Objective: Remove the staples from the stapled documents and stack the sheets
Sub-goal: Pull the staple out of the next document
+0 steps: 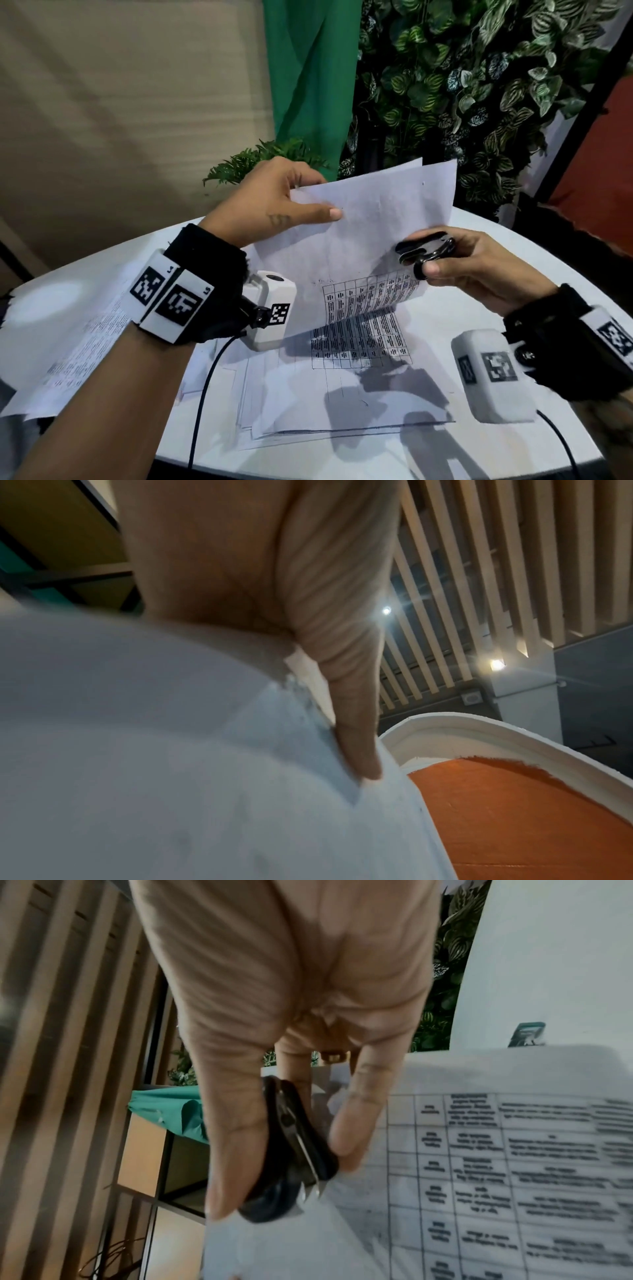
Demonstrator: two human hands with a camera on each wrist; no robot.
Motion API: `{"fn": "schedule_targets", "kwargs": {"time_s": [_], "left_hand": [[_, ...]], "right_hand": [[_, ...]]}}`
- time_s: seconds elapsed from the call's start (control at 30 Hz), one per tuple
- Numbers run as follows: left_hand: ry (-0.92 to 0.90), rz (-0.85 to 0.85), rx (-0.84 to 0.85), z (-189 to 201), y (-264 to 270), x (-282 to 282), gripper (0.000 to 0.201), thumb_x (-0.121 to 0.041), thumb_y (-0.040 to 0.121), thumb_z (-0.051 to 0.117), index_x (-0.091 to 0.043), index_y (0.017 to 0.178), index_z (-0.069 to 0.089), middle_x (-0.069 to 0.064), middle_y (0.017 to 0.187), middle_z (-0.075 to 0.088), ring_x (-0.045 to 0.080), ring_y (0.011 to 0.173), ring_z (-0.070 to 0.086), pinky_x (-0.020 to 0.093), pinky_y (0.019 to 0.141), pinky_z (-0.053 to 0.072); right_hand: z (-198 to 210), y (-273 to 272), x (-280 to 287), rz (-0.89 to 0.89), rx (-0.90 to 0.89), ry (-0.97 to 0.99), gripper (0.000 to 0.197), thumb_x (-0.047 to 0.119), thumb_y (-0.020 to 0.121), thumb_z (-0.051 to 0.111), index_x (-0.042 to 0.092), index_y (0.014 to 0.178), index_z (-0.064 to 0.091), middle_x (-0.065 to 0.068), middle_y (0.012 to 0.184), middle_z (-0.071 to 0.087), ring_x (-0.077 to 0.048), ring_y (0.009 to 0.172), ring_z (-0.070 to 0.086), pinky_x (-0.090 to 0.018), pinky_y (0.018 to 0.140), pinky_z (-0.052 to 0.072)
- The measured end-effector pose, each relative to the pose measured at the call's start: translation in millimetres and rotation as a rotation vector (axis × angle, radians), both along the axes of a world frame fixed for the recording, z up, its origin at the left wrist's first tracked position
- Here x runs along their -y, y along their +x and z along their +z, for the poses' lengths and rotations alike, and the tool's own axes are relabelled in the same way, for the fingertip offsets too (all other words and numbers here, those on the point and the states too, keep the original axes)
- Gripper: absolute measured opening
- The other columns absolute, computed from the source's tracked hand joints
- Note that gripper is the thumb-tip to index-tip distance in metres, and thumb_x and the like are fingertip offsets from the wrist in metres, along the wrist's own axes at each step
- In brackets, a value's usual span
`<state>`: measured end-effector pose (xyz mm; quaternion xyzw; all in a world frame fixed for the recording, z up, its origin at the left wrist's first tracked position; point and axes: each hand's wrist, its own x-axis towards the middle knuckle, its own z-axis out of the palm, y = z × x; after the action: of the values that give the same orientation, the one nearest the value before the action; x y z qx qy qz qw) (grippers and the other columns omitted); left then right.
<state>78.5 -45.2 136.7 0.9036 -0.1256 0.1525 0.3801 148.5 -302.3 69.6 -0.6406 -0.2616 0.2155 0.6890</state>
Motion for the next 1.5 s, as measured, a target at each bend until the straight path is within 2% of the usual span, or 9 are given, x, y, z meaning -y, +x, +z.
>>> {"fn": "schedule_targets", "kwargs": {"time_s": [0.23, 0.43, 0.63, 0.83, 0.93, 1.03, 1.13, 1.3, 1.5], "left_hand": [[-0.34, 0.102, 0.031, 3, -16, -63, 0.04, -0.028, 0.059, 0.085, 0.0, 0.073, 0.061, 0.004, 0.067, 0.06, 0.01, 0.065, 0.054, 0.019, 0.061, 0.044], [-0.621, -0.013, -0.08, -29, -11, -50, 0.084, -0.039, 0.044, 0.091, -0.009, 0.113, 0.053, -0.002, 0.101, 0.074, 0.014, 0.095, 0.069, 0.024, 0.081, 0.054], [-0.771, 0.178, 0.161, -36, -11, -14, 0.035, 0.008, 0.071, 0.071, 0.004, 0.105, 0.064, -0.003, 0.09, 0.075, 0.01, 0.083, 0.07, 0.021, 0.071, 0.054], [-0.714, 0.27, 0.138, -3, -40, -101, 0.019, 0.0, 0.079, 0.067, -0.008, 0.096, 0.07, -0.003, 0.088, 0.074, 0.012, 0.076, 0.069, 0.03, 0.08, 0.055], [-0.598, 0.531, -0.132, -12, -56, -188, 0.006, -0.016, 0.079, 0.074, -0.012, 0.075, 0.076, 0.002, 0.072, 0.069, 0.017, 0.056, 0.061, 0.028, 0.057, 0.053], [-0.265, 0.796, -0.435, -43, -64, -252, 0.06, -0.048, 0.049, 0.087, 0.0, 0.081, 0.07, 0.01, 0.067, 0.059, 0.016, 0.056, 0.048, 0.023, 0.051, 0.038], [-0.112, 0.934, -0.542, -77, -69, -259, 0.032, -0.008, 0.075, 0.075, 0.02, 0.085, 0.061, 0.01, 0.054, 0.054, 0.019, 0.049, 0.048, 0.02, 0.046, 0.038], [-0.094, 0.986, -0.616, -127, -71, -277, 0.056, -0.006, 0.066, 0.084, 0.013, 0.113, 0.06, 0.028, 0.113, 0.063, 0.033, 0.101, 0.06, 0.028, 0.082, 0.038], [0.234, 1.134, -0.697, -113, -23, -261, 0.097, -0.043, 0.06, 0.086, 0.002, 0.133, 0.042, 0.026, 0.133, 0.049, 0.043, 0.122, 0.047, 0.046, 0.098, 0.043]], "right_hand": [[18, 1, 12, -0.103, 0.088, 0.152, 0.072, 0.039, 0.019, 0.094, 0.019, 0.086, 0.076, -0.002, 0.088, 0.074, -0.008, 0.069, 0.068, -0.014, 0.055, 0.05], [32, 2, 9, -0.125, 0.119, 0.278, 0.067, 0.037, 0.023, 0.094, 0.019, 0.085, 0.076, 0.001, 0.083, 0.074, -0.007, 0.064, 0.066, -0.013, 0.053, 0.048], [41, -4, -7, -0.115, 0.126, 0.262, 0.071, 0.041, 0.028, 0.093, 0.02, 0.092, 0.071, 0.002, 0.093, 0.073, -0.006, 0.077, 0.068, -0.014, 0.056, 0.049], [13, 4, -22, -0.137, -0.052, 0.151, 0.071, 0.044, 0.022, 0.092, 0.021, 0.085, 0.072, 0.004, 0.084, 0.073, -0.005, 0.076, 0.068, -0.013, 0.055, 0.049], [-20, 10, -34, -0.126, -0.282, 0.09, 0.089, 0.037, 0.012, 0.095, 0.014, 0.092, 0.066, -0.001, 0.086, 0.072, -0.009, 0.073, 0.069, -0.015, 0.05, 0.049], [-47, 15, -41, -0.147, -0.423, 0.036, 0.088, 0.033, 0.009, 0.096, 0.013, 0.089, 0.066, -0.003, 0.083, 0.073, -0.011, 0.069, 0.069, -0.017, 0.049, 0.05], [-68, 18, -46, -0.163, -0.442, -0.111, 0.07, 0.036, 0.025, 0.094, 0.014, 0.087, 0.068, -0.001, 0.082, 0.07, -0.007, 0.065, 0.067, -0.016, 0.048, 0.048], [-88, 22, -49, -0.193, -0.449, -0.278, 0.027, 0.023, 0.072, 0.072, 0.012, 0.095, 0.062, 0.001, 0.072, 0.065, -0.007, 0.058, 0.055, -0.017, 0.047, 0.039], [-96, 22, -50, -0.194, -0.462, -0.35, 0.007, 0.016, 0.083, 0.066, 0.017, 0.086, 0.061, 0.007, 0.068, 0.068, -0.006, 0.066, 0.057, -0.017, 0.052, 0.038]]}}
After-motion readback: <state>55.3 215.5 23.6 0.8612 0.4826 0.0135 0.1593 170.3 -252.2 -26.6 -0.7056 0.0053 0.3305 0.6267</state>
